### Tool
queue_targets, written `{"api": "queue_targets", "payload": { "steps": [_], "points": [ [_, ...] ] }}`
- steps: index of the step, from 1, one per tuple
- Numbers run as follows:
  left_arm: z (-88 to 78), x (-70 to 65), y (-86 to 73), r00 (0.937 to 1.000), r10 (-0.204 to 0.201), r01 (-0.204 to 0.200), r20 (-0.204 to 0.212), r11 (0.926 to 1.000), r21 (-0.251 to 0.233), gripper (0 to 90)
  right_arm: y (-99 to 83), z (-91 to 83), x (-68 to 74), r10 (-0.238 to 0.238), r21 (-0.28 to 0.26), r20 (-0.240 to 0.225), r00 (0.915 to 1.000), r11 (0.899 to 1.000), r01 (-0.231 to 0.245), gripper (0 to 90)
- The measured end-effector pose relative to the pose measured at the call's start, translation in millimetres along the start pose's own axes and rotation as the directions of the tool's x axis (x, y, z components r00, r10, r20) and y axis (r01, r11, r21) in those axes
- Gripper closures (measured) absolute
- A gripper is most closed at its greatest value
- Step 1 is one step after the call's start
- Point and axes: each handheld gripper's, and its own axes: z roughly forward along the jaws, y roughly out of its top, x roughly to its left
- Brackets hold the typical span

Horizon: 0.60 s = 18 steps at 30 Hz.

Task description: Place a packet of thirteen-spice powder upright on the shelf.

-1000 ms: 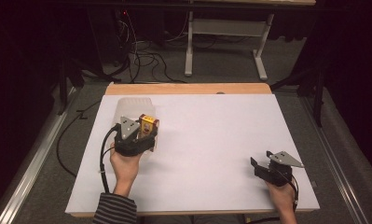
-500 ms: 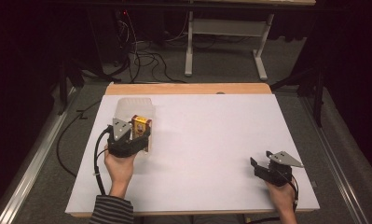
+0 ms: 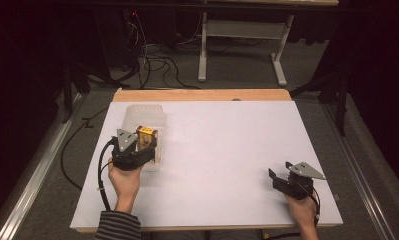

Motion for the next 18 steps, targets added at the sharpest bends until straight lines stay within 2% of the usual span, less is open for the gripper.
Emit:
{"api": "queue_targets", "payload": {
  "steps": [10,14,18],
  "points": [
    [2.4,5.3,-9.3,0.9996,-0.008,0.009,-0.026,0.9997,0.021,32.5,0.1,0.2,0.7,0.001,0.004,-0.001,1.0000,1.000,-0.001,30.5],
    [0.9,7.7,-10.3,0.9992,-0.014,0.014,-0.037,0.9999,-0.004,35.9,0.0,0.2,0.7,0.003,0.002,0.000,1.0000,1.000,-0.003,30.5],
    [-0.5,7.1,-11.1,0.9993,-0.008,0.008,-0.036,1.0000,0.001,36.5,0.3,0.5,1.1,-0.001,0.010,-0.001,1.0000,1.000,0.001,30.6]
  ]
}}
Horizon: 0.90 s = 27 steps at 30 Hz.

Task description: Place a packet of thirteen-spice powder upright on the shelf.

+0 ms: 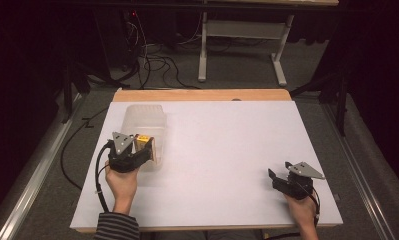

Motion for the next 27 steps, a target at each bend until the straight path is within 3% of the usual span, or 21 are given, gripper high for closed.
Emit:
{"api": "queue_targets", "payload": {
  "steps": [13,27],
  "points": [
    [-1.0,-2.3,-3.8,0.9999,0.011,-0.011,0.005,0.9998,0.018,36.5,-0.1,0.0,-0.1,0.000,-0.003,-0.001,1.0000,1.000,0.000,30.6],
    [-11.0,-5.9,-4.6,0.9995,0.030,-0.030,0.003,0.9995,0.008,36.0,-0.1,-0.1,-0.5,-0.002,-0.003,-0.001,1.0000,1.000,0.002,30.5]
  ]
}}
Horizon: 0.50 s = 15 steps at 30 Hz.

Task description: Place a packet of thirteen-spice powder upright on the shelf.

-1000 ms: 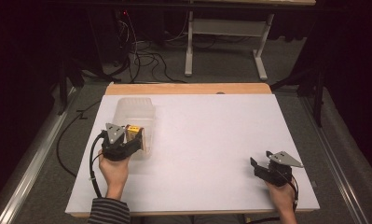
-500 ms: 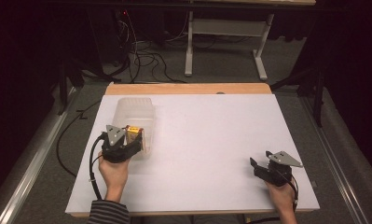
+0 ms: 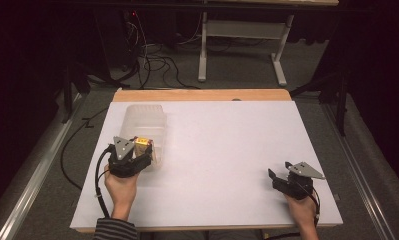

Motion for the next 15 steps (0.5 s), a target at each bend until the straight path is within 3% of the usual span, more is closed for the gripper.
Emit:
{"api": "queue_targets", "payload": {
  "steps": [15],
  "points": [
    [-8.2,-8.7,4.9,0.9994,0.018,-0.017,0.031,0.9997,-0.020,35.6,-0.1,0.0,-0.2,-0.004,-0.002,-0.001,1.0000,1.000,0.004,30.5]
  ]
}}
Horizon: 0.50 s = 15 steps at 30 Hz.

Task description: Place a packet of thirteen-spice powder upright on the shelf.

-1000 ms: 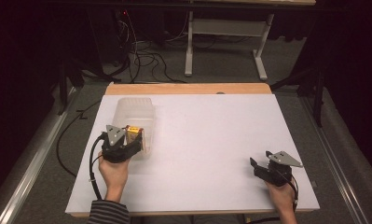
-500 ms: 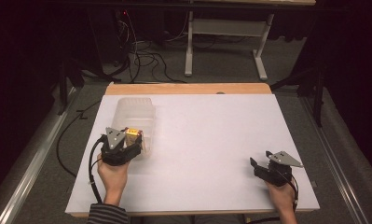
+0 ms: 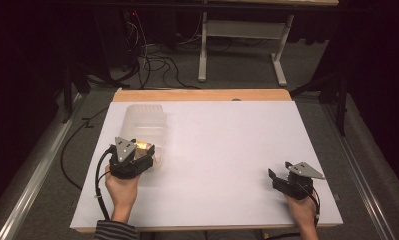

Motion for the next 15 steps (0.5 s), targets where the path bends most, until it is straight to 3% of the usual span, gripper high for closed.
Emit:
{"api": "queue_targets", "payload": {
  "steps": [15],
  "points": [
    [-2.0,-16.1,8.8,0.9979,0.029,-0.027,0.057,0.9993,-0.026,35.1,-0.1,-0.3,0.0,0.003,-0.004,0.001,1.0000,1.000,-0.003,30.5]
  ]
}}
